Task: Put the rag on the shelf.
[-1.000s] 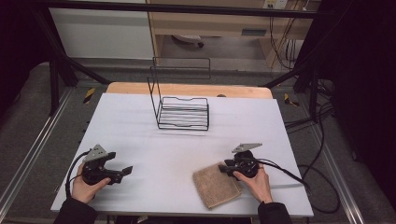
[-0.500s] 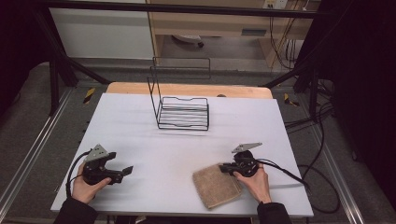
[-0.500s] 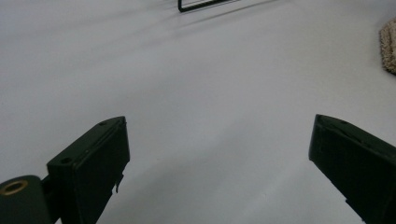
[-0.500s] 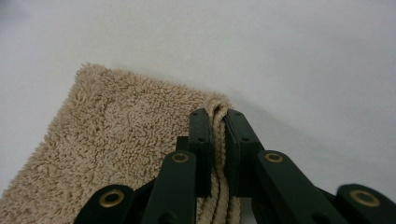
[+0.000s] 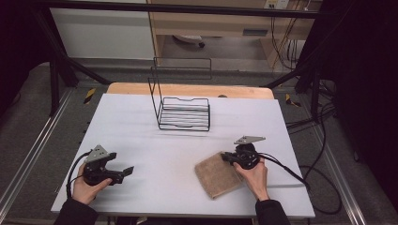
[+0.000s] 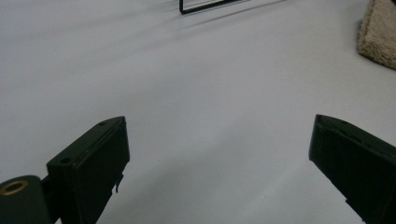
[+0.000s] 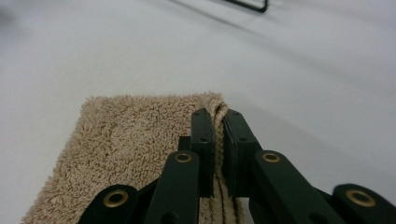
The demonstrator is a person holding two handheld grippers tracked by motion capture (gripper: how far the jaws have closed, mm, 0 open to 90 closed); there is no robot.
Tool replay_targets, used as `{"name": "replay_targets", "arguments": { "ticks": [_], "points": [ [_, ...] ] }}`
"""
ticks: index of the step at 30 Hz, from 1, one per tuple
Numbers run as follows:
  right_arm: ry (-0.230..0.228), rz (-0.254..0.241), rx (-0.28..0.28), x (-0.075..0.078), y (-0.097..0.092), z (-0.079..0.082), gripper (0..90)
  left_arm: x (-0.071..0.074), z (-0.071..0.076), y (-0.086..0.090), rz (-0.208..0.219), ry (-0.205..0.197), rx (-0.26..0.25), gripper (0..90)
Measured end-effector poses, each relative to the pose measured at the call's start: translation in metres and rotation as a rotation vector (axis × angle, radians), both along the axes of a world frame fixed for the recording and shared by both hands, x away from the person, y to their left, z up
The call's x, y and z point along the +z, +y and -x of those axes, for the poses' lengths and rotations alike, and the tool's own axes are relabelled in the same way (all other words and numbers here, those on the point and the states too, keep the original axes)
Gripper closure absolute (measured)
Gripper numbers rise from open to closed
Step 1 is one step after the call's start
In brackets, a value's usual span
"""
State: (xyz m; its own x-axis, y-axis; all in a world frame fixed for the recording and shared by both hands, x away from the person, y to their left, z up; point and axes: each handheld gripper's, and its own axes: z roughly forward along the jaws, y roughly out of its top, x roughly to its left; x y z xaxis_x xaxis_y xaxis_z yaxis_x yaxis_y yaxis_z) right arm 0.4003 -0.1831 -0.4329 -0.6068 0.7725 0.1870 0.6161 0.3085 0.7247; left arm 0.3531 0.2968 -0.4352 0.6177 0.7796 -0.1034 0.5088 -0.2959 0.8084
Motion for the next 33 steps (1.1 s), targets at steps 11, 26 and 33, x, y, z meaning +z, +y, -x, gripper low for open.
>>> {"name": "replay_targets", "arguments": {
  "ticks": [11, 26, 33],
  "points": [
    [-0.038, 0.043, -0.021, -0.009, -0.004, -0.010, 76.6, 0.002, 0.001, -0.010, -0.013, 0.000, 0.003, 3.8],
    [-0.080, -0.070, 0.004, 0.001, -0.036, 0.008, 29.9, 0.010, -0.003, -0.049, -0.021, 0.014, -0.014, 8.2],
    [-0.059, -0.064, 0.022, -0.004, -0.036, 0.014, 27.1, 0.012, -0.008, -0.079, -0.030, 0.020, -0.032, 10.8]
  ]
}}
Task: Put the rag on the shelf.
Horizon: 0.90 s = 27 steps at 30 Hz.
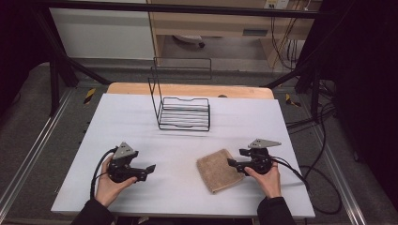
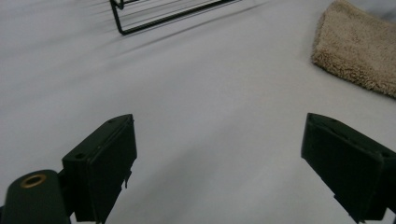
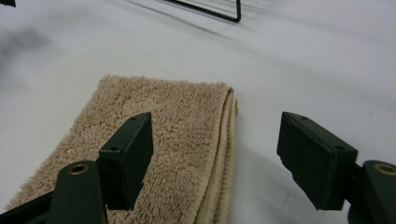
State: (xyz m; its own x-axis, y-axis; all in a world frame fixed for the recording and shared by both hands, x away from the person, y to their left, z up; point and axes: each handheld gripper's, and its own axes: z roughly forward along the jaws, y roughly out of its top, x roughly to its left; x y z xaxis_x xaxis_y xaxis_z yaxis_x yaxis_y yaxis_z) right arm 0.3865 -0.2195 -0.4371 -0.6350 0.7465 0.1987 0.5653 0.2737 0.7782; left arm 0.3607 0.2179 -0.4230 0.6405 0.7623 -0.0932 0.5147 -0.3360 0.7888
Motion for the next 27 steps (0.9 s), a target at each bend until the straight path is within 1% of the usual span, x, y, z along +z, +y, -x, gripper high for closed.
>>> {"name": "replay_targets", "arguments": {
  "ticks": [5, 6, 8, 10, 16, 19, 22, 24, 25, 26, 27],
  "points": [
    [0.016, 0.019, 0.023, -0.003, 0.002, 0.005, 27.5, 0.003, -0.004, -0.022, 0.002, 0.003, -0.008, 14.8],
    [0.017, 0.024, 0.023, -0.003, 0.002, 0.006, 27.5, 0.003, -0.006, -0.027, 0.008, 0.002, -0.009, 15.6],
    [0.024, 0.030, 0.021, -0.003, 0.002, 0.009, 27.4, 0.003, -0.008, -0.036, 0.006, 0.006, -0.015, 16.8],
    [0.023, 0.041, 0.023, -0.004, 0.002, 0.012, 27.4, 0.003, -0.011, -0.046, 0.003, 0.013, -0.020, 17.4],
    [0.022, 0.056, 0.018, -0.003, 0.000, 0.017, 28.2, 0.003, -0.017, -0.075, 0.013, 0.026, -0.032, 21.5],
    [0.015, 0.062, 0.019, -0.004, 0.000, 0.020, 30.8, 0.002, -0.019, -0.091, 0.011, 0.034, -0.040, 25.4],
    [0.030, 0.078, 0.024, -0.004, 0.000, 0.023, 34.8, -0.001, -0.022, -0.107, 0.007, 0.037, -0.042, 31.0],
    [0.034, 0.085, 0.022, -0.004, -0.001, 0.024, 38.9, -0.004, -0.025, -0.116, 0.002, 0.054, -0.047, 35.8],
    [0.044, 0.085, 0.018, -0.004, -0.001, 0.026, 40.8, -0.005, -0.026, -0.120, 0.000, 0.063, -0.050, 37.4],
    [0.047, 0.082, 0.014, -0.004, -0.003, 0.027, 44.1, -0.007, -0.027, -0.125, -0.002, 0.066, -0.052, 42.5],
    [0.047, 0.082, 0.014, -0.004, -0.003, 0.027, 44.1, -0.008, -0.028, -0.128, 0.000, 0.074, -0.053, 42.5]
  ]
}}
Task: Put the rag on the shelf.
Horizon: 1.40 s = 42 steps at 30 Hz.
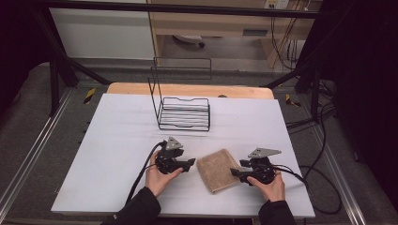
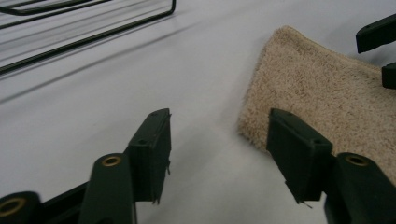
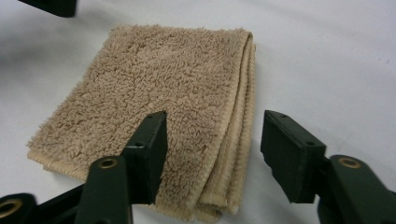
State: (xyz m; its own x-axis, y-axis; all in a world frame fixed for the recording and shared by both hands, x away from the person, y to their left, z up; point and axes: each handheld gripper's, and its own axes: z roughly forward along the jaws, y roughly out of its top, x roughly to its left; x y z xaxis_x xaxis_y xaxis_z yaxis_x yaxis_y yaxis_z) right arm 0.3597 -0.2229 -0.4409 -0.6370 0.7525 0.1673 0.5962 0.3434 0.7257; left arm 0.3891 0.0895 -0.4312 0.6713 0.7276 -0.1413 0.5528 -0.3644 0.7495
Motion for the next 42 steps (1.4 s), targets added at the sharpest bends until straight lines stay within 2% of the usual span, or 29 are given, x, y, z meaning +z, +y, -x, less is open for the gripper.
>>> {"name": "replay_targets", "arguments": {
  "ticks": [5, 9, 13, 17, 22, 27, 34, 36, 38, 42],
  "points": [
    [0.027, 0.030, -0.007, -0.003, -0.004, 0.003, 51.0, -0.007, -0.005, -0.014, 0.004, 0.038, -0.010, 53.7],
    [0.052, 0.024, -0.006, -0.005, -0.004, 0.003, 57.3, -0.012, -0.005, -0.021, 0.008, 0.075, -0.023, 64.3],
    [0.067, 0.033, -0.007, -0.007, -0.002, 0.003, 59.0, -0.015, -0.005, -0.026, 0.008, 0.084, -0.025, 68.3],
    [0.077, 0.032, -0.006, -0.008, -0.002, 0.002, 61.5, -0.019, -0.006, -0.028, 0.027, 0.102, -0.017, 71.8],
    [0.097, 0.019, -0.010, -0.008, -0.002, 0.003, 68.4, -0.021, -0.005, -0.030, 0.038, 0.120, -0.007, 77.1],
    [0.128, -0.005, -0.006, -0.007, 0.000, 0.003, 79.1, -0.019, -0.005, -0.029, 0.052, 0.130, -0.008, 84.4],
    [0.166, -0.044, -0.006, -0.005, 0.003, 0.006, 82.3, -0.007, -0.009, -0.021, 0.086, 0.123, -0.016, 86.4],
    [0.186, -0.074, 0.000, -0.004, 0.010, 0.009, 82.3, -0.003, -0.013, -0.019, 0.065, 0.117, -0.016, 86.4],
    [0.188, -0.089, 0.005, -0.004, 0.016, 0.012, 82.1, -0.001, -0.015, -0.019, 0.039, 0.115, -0.016, 86.3],
    [0.191, -0.097, -0.005, -0.006, 0.020, 0.015, 81.1, -0.006, -0.017, -0.017, 0.023, 0.122, -0.019, 86.0]
  ]
}}
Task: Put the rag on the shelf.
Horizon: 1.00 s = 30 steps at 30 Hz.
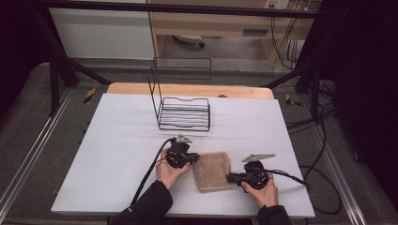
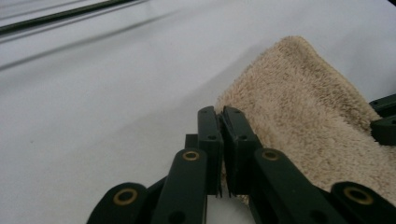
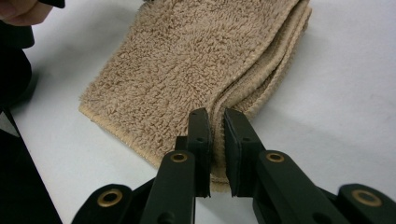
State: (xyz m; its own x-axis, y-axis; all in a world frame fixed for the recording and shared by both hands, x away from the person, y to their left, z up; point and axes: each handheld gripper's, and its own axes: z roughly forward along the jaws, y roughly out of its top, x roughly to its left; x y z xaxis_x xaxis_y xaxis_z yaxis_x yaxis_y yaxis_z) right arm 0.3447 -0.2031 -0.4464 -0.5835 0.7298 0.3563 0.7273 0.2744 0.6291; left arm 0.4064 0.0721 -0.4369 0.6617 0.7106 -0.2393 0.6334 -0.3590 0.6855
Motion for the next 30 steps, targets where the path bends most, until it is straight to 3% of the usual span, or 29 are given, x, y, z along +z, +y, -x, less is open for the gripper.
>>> {"name": "replay_targets", "arguments": {
  "ticks": [2, 4, 6, 7, 10, 16, 24, 30],
  "points": [
    [-0.012, 0.010, 0.001, 0.000, -0.001, 0.000, 77.9, -0.002, 0.001, 0.000, 0.004, -0.008, 0.009, 85.2],
    [-0.044, 0.017, 0.002, 0.000, -0.002, 0.000, 68.9, -0.003, 0.003, 0.002, 0.022, -0.022, 0.022, 82.4],
    [-0.093, 0.014, 0.005, 0.003, -0.005, -0.001, 58.0, -0.003, 0.004, 0.004, 0.040, -0.026, 0.032, 71.2],
    [-0.093, 0.014, 0.005, 0.003, -0.005, -0.001, 58.0, -0.004, 0.004, 0.005, 0.043, -0.030, 0.036, 71.2],
    [-0.150, 0.007, -0.001, 0.007, -0.008, -0.005, 49.5, -0.008, 0.003, 0.006, 0.040, -0.025, 0.053, 65.9],
    [-0.189, 0.026, -0.006, 0.007, -0.008, -0.016, 40.3, -0.015, 0.002, 0.005, 0.052, -0.006, 0.070, 68.7],
    [-0.208, 0.034, -0.053, 0.003, -0.003, -0.050, 44.3, -0.018, 0.004, 0.000, 0.048, -0.005, 0.069, 78.1],
    [-0.168, 0.019, -0.046, -0.005, 0.007, -0.068, 52.9, -0.019, 0.005, -0.001, 0.038, -0.016, 0.066, 79.6]
  ]
}}
